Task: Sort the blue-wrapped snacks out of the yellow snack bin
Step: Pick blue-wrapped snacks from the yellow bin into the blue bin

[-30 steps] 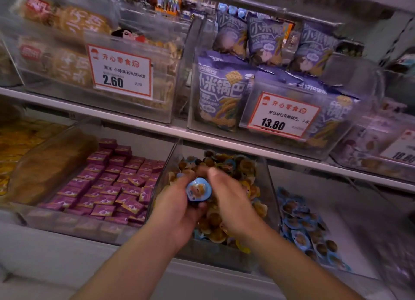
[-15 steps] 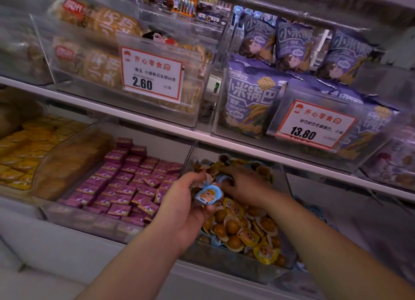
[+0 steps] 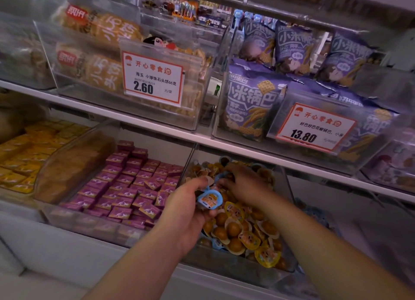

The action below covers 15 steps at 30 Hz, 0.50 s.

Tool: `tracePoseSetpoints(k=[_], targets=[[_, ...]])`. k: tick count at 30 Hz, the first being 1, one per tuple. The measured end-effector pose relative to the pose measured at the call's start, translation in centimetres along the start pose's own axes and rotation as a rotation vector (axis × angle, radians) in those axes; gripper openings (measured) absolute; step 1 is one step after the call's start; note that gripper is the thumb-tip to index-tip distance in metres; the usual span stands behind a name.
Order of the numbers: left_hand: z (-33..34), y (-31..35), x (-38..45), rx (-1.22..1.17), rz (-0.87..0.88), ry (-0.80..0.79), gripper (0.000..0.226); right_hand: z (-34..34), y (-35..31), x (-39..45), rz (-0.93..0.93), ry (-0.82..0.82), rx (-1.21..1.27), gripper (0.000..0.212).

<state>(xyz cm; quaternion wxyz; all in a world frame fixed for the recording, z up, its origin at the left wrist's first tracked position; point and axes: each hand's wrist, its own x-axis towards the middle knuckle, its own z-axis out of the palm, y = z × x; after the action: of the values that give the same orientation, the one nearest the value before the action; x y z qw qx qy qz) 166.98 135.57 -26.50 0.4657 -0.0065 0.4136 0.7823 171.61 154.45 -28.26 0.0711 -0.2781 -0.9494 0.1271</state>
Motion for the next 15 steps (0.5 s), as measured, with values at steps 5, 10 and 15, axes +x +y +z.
tracePoseSetpoints(k=[5,10,15], targets=[[-0.2,-0.4,0.2,0.005,0.035,-0.050,0.023,-1.8,0.5,-2.3,0.179,0.233,0.262,0.030],[0.1,-0.9,0.7,0.034,0.108,-0.084,0.023,-2.4,-1.5,-7.9,0.132,0.193,0.663,0.011],[0.9,-2.9,0.5,0.379,0.411,-0.046,0.022,-2.1,-3.9,-10.2,0.147,0.232,0.875,0.012]])
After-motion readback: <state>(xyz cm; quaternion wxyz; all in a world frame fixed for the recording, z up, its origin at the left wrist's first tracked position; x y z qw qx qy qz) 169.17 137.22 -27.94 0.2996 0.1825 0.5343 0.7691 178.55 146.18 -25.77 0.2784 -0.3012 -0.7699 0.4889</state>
